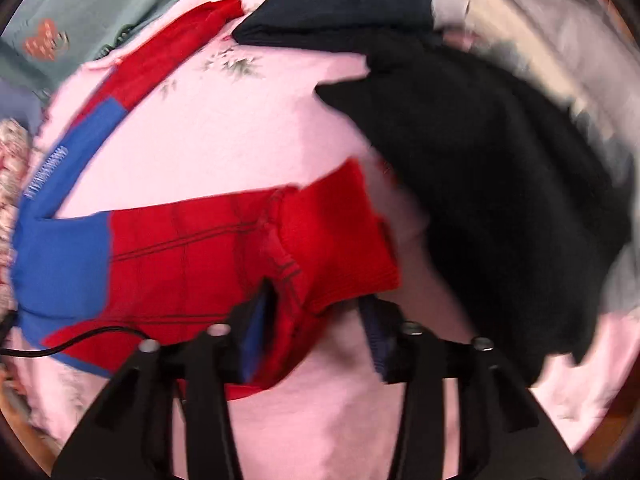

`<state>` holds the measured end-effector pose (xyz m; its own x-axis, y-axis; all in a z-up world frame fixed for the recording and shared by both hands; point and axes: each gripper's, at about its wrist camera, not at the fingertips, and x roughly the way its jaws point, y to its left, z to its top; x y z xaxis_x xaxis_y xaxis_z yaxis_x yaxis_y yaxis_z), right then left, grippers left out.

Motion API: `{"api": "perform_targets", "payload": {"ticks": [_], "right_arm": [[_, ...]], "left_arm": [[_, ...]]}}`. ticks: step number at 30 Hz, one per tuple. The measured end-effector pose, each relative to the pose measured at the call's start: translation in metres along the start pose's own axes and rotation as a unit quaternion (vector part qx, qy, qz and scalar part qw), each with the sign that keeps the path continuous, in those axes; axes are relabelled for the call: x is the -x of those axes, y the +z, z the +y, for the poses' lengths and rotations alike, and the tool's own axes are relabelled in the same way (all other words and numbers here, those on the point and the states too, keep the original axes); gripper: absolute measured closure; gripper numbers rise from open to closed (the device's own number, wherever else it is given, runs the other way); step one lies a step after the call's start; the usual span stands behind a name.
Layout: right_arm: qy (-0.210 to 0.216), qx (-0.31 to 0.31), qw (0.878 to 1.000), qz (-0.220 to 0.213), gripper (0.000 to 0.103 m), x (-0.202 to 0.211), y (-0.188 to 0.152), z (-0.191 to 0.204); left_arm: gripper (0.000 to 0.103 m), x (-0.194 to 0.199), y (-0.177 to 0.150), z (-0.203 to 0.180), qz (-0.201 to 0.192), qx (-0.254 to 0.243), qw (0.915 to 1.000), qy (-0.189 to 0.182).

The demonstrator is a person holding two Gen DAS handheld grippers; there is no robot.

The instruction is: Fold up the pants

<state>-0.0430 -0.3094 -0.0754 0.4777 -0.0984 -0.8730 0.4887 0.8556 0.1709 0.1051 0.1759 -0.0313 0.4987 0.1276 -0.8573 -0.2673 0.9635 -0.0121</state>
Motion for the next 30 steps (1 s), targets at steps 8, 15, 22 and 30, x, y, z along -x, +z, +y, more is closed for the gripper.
{"api": "perform_targets", "payload": {"ticks": [8, 15, 22, 30], "right_arm": [[0.073, 0.107, 0.971, -0.199, 0.012, 0.062, 0.062, 0.084], [0.182, 0.267, 0.934, -0.152, 0.006, 0.009, 0.126, 0.228], [0.176, 0.317, 0.923, -0.127, 0.006, -0.05, 0.166, 0.296], [0.111, 0.422, 0.893, -0.107, 0.006, -0.115, 0.194, 0.351]], "left_arm": [[0.018, 0.045, 0.043, -0.007, -0.085, 0.007, 0.9936, -0.074], [0.013, 0.007, 0.11, -0.017, -0.072, 0.019, 0.9924, -0.097], [0.015, -0.069, 0.139, 0.002, 0.007, 0.103, 0.9868, -0.125], [0.058, -0.09, 0.141, -0.01, 0.03, 0.101, 0.9864, -0.126]]}}
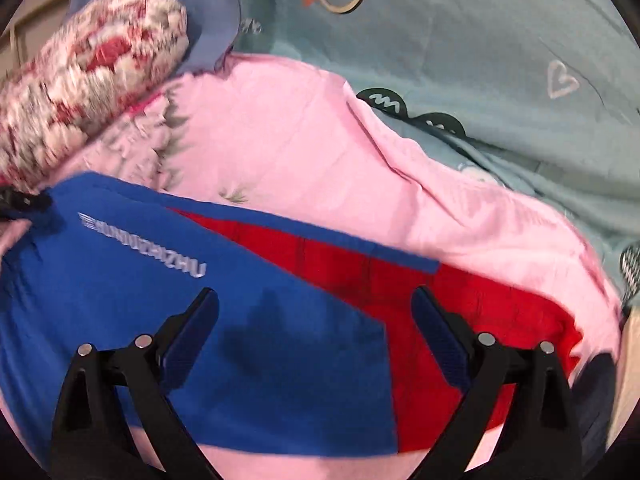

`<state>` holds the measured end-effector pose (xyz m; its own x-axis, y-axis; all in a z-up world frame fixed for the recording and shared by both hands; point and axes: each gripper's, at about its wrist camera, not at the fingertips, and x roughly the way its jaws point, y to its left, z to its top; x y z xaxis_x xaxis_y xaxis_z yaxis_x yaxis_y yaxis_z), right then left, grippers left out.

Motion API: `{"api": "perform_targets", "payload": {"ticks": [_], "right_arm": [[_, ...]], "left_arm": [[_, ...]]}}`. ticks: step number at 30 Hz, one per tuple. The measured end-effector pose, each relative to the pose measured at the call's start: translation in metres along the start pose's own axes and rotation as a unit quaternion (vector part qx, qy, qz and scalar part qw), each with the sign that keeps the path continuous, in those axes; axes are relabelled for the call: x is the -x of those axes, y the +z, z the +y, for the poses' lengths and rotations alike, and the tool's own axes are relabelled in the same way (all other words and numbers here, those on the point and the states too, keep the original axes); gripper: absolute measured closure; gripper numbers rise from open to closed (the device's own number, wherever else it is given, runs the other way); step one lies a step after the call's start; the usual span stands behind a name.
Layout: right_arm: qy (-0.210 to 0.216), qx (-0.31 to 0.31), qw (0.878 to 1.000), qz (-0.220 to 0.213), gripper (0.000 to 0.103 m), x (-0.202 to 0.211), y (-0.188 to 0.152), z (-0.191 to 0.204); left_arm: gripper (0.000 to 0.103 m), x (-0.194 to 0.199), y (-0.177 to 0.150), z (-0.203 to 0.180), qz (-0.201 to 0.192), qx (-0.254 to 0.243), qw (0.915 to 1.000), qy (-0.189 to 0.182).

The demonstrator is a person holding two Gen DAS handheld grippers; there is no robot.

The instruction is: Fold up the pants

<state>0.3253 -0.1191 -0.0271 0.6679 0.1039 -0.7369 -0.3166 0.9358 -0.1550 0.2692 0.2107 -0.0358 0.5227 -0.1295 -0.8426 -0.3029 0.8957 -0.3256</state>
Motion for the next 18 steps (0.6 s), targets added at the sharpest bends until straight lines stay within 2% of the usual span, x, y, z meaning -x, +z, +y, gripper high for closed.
{"api": "perform_targets", "payload": {"ticks": [2, 5, 11, 13, 14, 15, 16, 18], "right_arm": [[0.011, 0.005, 1.0, -0.008, 0.006, -0.006, 0.01, 0.0], [0.018, 0.032, 0.999, -0.013, 0.006, -0.016, 0.023, 0.005], [-0.004, 0.111, 0.993, 0.034, 0.007, -0.055, 0.029, 0.024], [0.016, 0.107, 0.993, 0.038, 0.031, -0.059, 0.027, 0.026], [0.037, 0.099, 0.994, 0.041, 0.05, -0.056, 0.028, 0.026], [0.034, 0.091, 0.994, 0.053, 0.098, -0.053, 0.03, 0.028], [0.027, 0.085, 0.995, 0.054, 0.096, -0.049, 0.03, 0.029], [0.012, 0.082, 0.996, 0.034, 0.098, -0.029, 0.03, 0.03]], "left_arm": [[0.065, -0.001, -0.001, -0.007, -0.003, -0.017, 0.9998, 0.005], [0.066, -0.002, -0.001, -0.008, -0.011, -0.02, 0.9996, 0.015], [0.066, 0.003, -0.001, -0.005, -0.018, -0.022, 0.9995, 0.015], [0.066, 0.007, -0.002, -0.007, -0.023, -0.026, 0.9992, 0.022], [0.066, 0.012, -0.003, -0.01, -0.03, -0.033, 0.9985, 0.032], [0.066, 0.016, -0.003, -0.014, -0.035, -0.039, 0.9979, 0.038], [0.066, 0.022, -0.004, -0.019, -0.043, -0.047, 0.997, 0.045], [0.066, 0.036, -0.004, -0.024, -0.055, -0.054, 0.996, 0.046]]}}
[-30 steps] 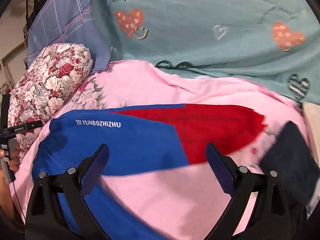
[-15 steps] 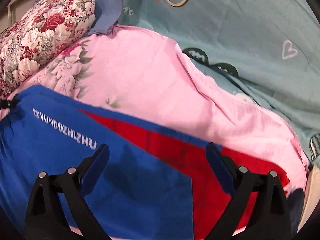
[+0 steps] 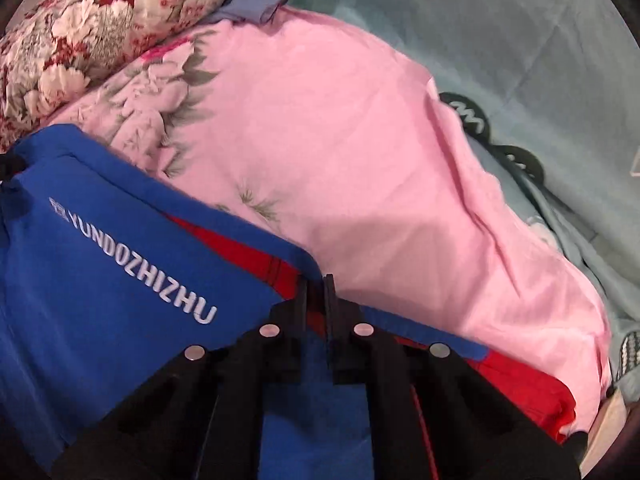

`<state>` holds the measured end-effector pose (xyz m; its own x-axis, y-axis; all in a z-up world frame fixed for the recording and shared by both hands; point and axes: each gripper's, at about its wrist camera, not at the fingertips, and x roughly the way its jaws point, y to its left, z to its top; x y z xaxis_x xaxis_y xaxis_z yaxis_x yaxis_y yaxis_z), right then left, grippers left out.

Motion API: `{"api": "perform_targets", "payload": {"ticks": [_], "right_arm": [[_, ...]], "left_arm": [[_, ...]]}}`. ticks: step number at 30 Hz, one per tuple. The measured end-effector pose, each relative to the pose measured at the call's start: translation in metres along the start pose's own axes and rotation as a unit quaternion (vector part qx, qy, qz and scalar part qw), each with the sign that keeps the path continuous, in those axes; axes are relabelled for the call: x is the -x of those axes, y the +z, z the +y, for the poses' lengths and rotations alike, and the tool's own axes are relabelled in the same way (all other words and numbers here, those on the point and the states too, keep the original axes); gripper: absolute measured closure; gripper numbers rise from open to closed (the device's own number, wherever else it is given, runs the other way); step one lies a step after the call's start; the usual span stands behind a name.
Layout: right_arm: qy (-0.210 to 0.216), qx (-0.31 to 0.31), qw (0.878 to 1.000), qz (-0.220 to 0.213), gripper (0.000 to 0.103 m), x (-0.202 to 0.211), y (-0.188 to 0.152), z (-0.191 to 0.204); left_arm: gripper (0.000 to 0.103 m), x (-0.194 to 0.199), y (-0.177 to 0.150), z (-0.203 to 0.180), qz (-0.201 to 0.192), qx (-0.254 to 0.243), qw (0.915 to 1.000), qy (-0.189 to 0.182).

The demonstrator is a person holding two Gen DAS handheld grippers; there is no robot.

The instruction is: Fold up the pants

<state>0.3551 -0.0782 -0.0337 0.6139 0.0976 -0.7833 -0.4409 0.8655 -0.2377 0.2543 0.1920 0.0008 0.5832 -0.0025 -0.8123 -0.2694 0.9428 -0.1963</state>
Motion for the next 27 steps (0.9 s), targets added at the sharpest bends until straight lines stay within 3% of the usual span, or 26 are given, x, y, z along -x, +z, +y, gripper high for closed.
{"api": "perform_targets", "payload": {"ticks": [6, 10, 14, 18, 22, 23, 27], "right_arm": [[0.047, -0.063, 0.996, -0.044, 0.098, 0.087, -0.028, -0.022], [0.091, -0.082, 0.991, -0.06, 0.098, 0.147, -0.08, -0.02], [0.117, -0.097, 0.987, -0.056, 0.098, 0.169, -0.132, 0.006], [0.15, -0.127, 0.979, -0.053, 0.098, 0.176, -0.182, 0.038], [0.197, -0.161, 0.966, -0.036, 0.098, 0.166, -0.223, 0.069], [0.205, -0.168, 0.964, -0.027, 0.097, 0.161, -0.229, 0.075], [0.22, -0.183, 0.958, 0.028, 0.09, 0.136, -0.245, 0.095]], "left_arm": [[0.066, 0.064, -0.006, -0.002, -0.041, -0.015, 0.998, -0.045], [0.066, 0.102, -0.034, -0.01, -0.071, -0.048, 0.9954, -0.044], [0.066, 0.116, -0.074, -0.014, -0.061, -0.066, 0.9946, -0.052], [0.065, 0.119, -0.111, 0.008, -0.04, -0.06, 0.9957, -0.057], [0.051, 0.112, -0.134, 0.034, -0.011, -0.031, 0.9984, -0.045], [0.04, 0.112, -0.139, 0.039, -0.009, -0.029, 0.9986, -0.042], [0.019, 0.122, -0.153, 0.052, -0.014, -0.03, 0.9988, -0.035]]}}
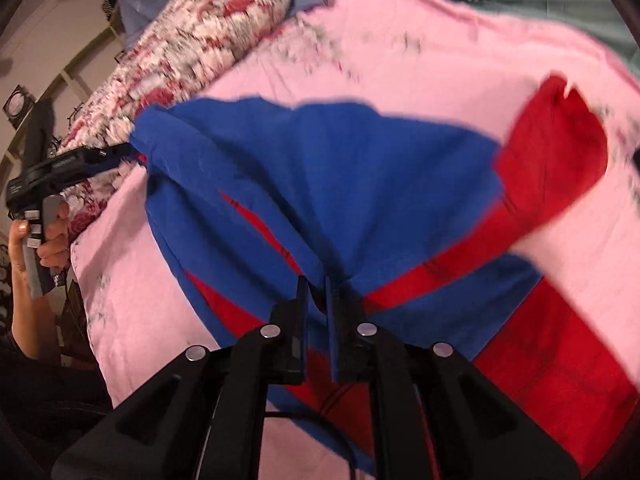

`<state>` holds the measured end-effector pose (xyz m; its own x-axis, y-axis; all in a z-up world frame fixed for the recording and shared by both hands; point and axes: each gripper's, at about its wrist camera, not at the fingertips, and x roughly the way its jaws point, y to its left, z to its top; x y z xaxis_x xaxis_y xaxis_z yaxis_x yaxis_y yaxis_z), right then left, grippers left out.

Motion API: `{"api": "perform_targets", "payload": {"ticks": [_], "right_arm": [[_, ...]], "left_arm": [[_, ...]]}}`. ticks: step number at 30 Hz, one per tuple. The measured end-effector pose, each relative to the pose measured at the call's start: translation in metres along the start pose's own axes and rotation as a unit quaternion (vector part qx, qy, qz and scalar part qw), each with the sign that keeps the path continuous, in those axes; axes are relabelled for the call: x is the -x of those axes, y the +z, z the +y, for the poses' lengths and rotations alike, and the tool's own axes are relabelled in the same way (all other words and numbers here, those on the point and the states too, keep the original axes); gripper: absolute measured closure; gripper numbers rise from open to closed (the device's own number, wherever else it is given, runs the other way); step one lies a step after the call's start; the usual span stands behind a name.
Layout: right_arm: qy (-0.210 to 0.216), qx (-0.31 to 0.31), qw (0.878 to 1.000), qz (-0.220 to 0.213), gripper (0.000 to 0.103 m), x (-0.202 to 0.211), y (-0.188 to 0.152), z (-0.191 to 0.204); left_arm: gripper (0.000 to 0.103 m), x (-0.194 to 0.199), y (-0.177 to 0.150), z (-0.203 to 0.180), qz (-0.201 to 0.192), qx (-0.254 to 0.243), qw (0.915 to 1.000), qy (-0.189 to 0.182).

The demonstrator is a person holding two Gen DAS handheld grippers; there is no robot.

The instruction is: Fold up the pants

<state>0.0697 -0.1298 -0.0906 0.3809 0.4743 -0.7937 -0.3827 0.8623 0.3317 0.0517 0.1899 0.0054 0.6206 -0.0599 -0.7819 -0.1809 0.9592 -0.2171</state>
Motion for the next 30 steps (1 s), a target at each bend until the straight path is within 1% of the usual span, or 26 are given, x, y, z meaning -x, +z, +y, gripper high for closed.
{"api": "perform_targets", "payload": {"ticks": [1, 2, 3, 4, 6, 8, 10, 11, 12, 13, 14, 15, 17, 18, 19, 20, 21, 22, 23, 25, 26, 27, 29, 30], "right_arm": [[0.005, -0.004, 1.0, -0.005, 0.086, 0.001, -0.001, -0.001], [0.021, -0.015, 1.0, -0.009, 0.079, 0.003, -0.002, -0.003], [0.037, -0.028, 0.999, -0.009, 0.065, 0.005, -0.001, -0.006], [0.052, -0.042, 0.998, -0.016, 0.055, 0.011, 0.0, -0.008], [0.043, -0.037, 0.998, -0.032, 0.055, 0.02, 0.001, -0.007], [0.013, -0.024, 0.999, -0.047, 0.055, 0.033, 0.004, -0.006], [-0.028, -0.029, 0.997, -0.072, 0.055, 0.049, 0.006, -0.01], [-0.062, -0.033, 0.994, -0.08, 0.055, 0.054, 0.007, -0.012], [-0.112, -0.033, 0.989, -0.086, 0.055, 0.058, 0.008, -0.013], [-0.135, -0.033, 0.987, -0.087, 0.055, 0.06, 0.01, -0.014], [-0.154, -0.036, 0.984, -0.087, 0.055, 0.062, 0.011, -0.015], [-0.163, -0.045, 0.982, -0.087, 0.055, 0.064, 0.011, -0.017], [-0.163, -0.057, 0.981, -0.091, 0.055, 0.067, 0.008, -0.02], [-0.16, -0.055, 0.981, -0.092, 0.055, 0.068, 0.007, -0.02], [-0.161, -0.053, 0.981, -0.093, 0.054, 0.067, 0.005, -0.017], [-0.166, -0.052, 0.98, -0.092, 0.054, 0.067, 0.004, -0.016], [-0.169, -0.051, 0.98, -0.092, 0.054, 0.067, 0.002, -0.016], [-0.17, -0.051, 0.98, -0.092, 0.054, 0.067, 0.002, -0.018], [-0.172, -0.051, 0.98, -0.09, 0.054, 0.066, 0.001, -0.018], [-0.17, -0.051, 0.98, -0.085, 0.054, 0.064, 0.0, -0.02], [-0.167, -0.053, 0.981, -0.084, 0.054, 0.064, 0.0, -0.021], [-0.166, -0.054, 0.981, -0.085, 0.054, 0.064, 0.0, -0.021], [-0.166, -0.054, 0.981, -0.085, 0.054, 0.063, 0.002, -0.02], [-0.164, -0.052, 0.981, -0.085, 0.054, 0.063, 0.004, -0.018]], "left_arm": [[0.017, 0.002, -0.001, 0.002, 0.004, 0.001, 1.0, 0.0], [0.016, 0.004, -0.002, 0.003, 0.006, 0.003, 1.0, 0.001], [0.016, 0.006, -0.002, 0.005, 0.008, 0.008, 0.9999, 0.0], [0.016, 0.008, -0.002, 0.006, 0.011, 0.01, 0.9999, -0.001], [0.016, 0.012, 0.0, 0.006, 0.019, 0.01, 0.9998, -0.005], [0.014, 0.016, 0.003, 0.005, 0.018, 0.009, 0.9998, -0.002], [0.011, 0.018, 0.005, 0.005, 0.008, 0.016, 0.9998, 0.002], [0.011, 0.017, 0.007, 0.006, 0.006, 0.024, 0.9997, 0.006], [0.011, 0.013, 0.01, 0.007, 0.012, 0.037, 0.9992, 0.007], [0.011, 0.009, 0.013, 0.006, 0.018, 0.046, 0.9988, -0.003], [0.011, 0.003, 0.017, 0.006, 0.025, 0.057, 0.9978, -0.022], [0.011, -0.001, 0.02, 0.005, 0.03, 0.062, 0.9971, -0.032], [0.011, -0.014, 0.029, 0.004, 0.044, 0.076, 0.9949, -0.05], [0.014, -0.021, 0.034, 0.006, 0.047, 0.1, 0.9927, -0.05], [0.014, -0.024, 0.036, 0.006, 0.045, 0.113, 0.9914, -0.049], [0.022, -0.025, 0.04, 0.004, 0.043, 0.121, 0.9898, -0.061], [0.031, -0.026, 0.042, -0.001, 0.046, 0.115, 0.9896, -0.074], [0.055, -0.027, 0.044, -0.007, 0.053, 0.101, 0.9899, -0.084], [0.061, -0.028, 0.046, -0.015, 0.059, 0.085, 0.9917, -0.077], [0.066, -0.023, 0.046, -0.027, 0.047, 0.055, 0.9954, -0.063], [0.083, -0.021, 0.046, -0.029, 0.044, 0.048, 0.9961, -0.06], [0.092, -0.019, 0.045, -0.031, 0.043, 0.039, 0.9965, -0.061], [0.093, -0.011, 0.042, -0.031, 0.048, 0.03, 0.9947, -0.086], [0.093, -0.006, 0.041, -0.029, 0.047, 0.026, 0.9946, -0.089]]}}
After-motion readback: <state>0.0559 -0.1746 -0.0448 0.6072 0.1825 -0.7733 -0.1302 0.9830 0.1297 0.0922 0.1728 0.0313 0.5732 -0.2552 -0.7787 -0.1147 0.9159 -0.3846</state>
